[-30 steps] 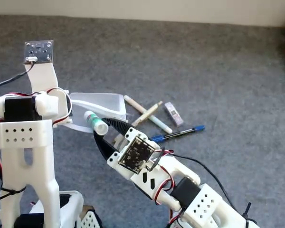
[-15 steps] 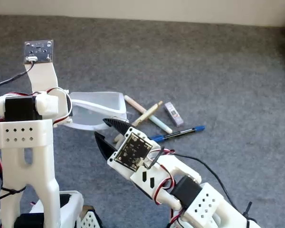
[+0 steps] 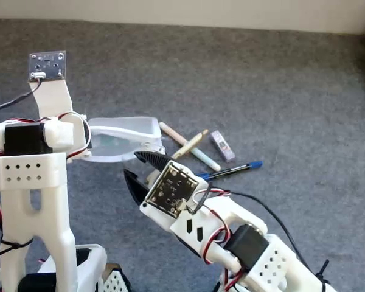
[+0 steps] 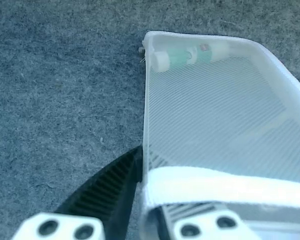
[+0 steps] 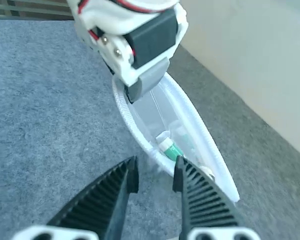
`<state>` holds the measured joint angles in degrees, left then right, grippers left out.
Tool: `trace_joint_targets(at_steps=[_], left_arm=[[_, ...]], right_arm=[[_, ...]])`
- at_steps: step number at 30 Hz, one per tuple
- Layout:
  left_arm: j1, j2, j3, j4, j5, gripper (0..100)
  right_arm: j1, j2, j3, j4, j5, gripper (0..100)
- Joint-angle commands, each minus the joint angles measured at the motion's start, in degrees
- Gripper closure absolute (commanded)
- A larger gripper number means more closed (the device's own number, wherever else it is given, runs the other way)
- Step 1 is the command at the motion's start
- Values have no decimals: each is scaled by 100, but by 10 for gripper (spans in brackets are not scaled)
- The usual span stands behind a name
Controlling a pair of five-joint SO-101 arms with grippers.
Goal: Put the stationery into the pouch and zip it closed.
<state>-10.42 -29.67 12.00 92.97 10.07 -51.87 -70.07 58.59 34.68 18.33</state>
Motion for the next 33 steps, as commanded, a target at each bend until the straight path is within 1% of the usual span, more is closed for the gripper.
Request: trace_joint_targets(at_steps=[1,16,22,24,29,33], left_arm=[[75,-40,-22,26,62,993],[66,-48,-22,26,62,993],[66,-48,-22,26,62,993],[57,-48,-22,26,62,993],[-242,-48,-22,26,62,993],[-277,-48,-22,26,62,993]], right_arm=[[-13,-84,-602,312,18,889],[-4,-84,-1692,1684,18,889],[4,-84,-2053,2079,18,889],[198,-84,-2167,2185,18,889],[743,-84,-2290,2237,18,889],[866,-84,-2281,2237,18,889]])
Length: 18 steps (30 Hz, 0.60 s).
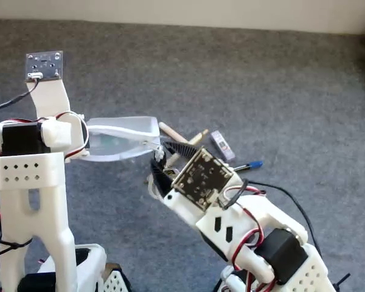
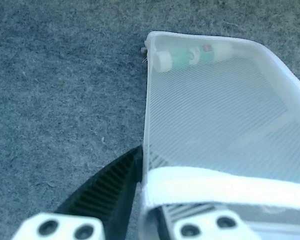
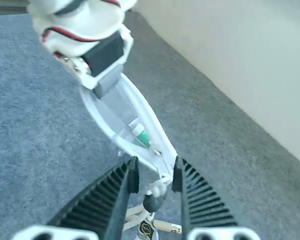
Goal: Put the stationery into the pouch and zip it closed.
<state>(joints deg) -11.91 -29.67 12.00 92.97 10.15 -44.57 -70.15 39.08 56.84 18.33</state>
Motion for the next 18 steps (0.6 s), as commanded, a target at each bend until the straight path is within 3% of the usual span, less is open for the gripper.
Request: trace_joint_targets(at_steps=[1,18], left_arm=[[-127,-48,-22,26,53,993],[-444,-48,-22,35,53,993]], right_arm=[[136,-75,-330,22,18,889],[1473,-22,-259,136,-44,889]])
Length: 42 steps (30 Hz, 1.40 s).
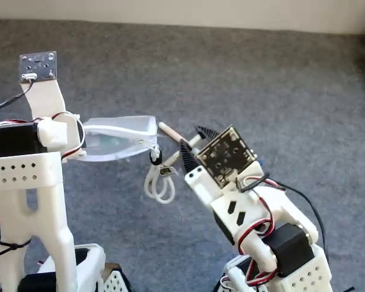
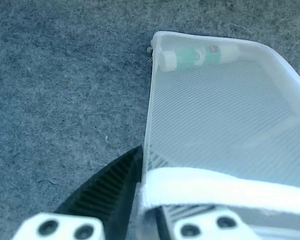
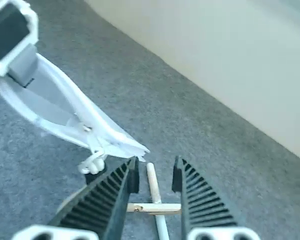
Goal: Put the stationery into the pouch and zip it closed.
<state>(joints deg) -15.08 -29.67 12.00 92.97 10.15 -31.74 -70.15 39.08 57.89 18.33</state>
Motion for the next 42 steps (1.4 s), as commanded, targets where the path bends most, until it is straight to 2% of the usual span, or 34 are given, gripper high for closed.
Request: trace_joint_targets(at_steps=[1,4,11,16,25,35,42], left_arm=[[-154,-48,-13,35,53,993],[-321,-48,-13,35,53,993],[-488,-57,75,26,53,993],[-497,-57,101,26,53,993],[-743,-57,136,18,53,993],[-734,-57,374,-18,44,993],[-725,-57,374,-18,44,993]], right_arm=[[242,-22,-189,31,-185,889],[295,-22,4,-13,-501,889],[312,-13,497,-347,-519,889],[690,233,532,-374,-527,889],[936,2185,470,-382,-545,889],[1569,3688,-365,-374,-501,889],[1631,5147,-1297,-374,-501,889]])
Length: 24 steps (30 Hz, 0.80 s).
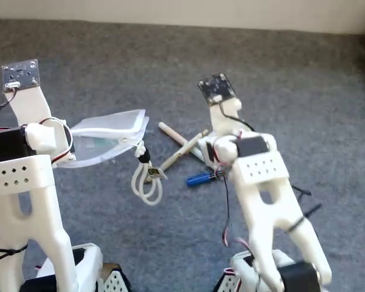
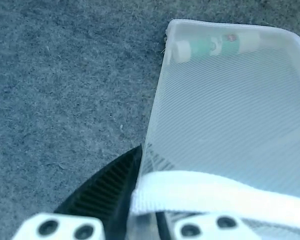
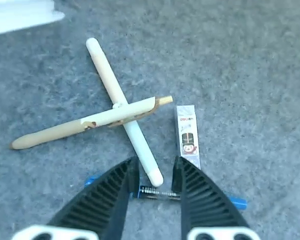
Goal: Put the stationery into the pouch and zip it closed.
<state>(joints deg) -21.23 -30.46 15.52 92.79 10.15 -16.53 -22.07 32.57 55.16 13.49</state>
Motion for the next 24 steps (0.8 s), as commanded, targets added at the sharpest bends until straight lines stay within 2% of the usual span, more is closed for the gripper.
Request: trace_joint_targets(at_steps=[1,6,11,18,24], left_arm=[[-119,22,22,0,44,993],[-101,22,22,0,44,993],[-92,22,22,0,44,993],[-92,22,22,0,44,993],[-92,22,22,0,44,993]], right_arm=[[171,532,-778,-101,-18,889],[418,1314,-1385,-101,-9,889],[426,1938,-1701,-66,730,889],[426,2703,-2185,-66,782,885],[435,3143,-2431,-57,782,832]])
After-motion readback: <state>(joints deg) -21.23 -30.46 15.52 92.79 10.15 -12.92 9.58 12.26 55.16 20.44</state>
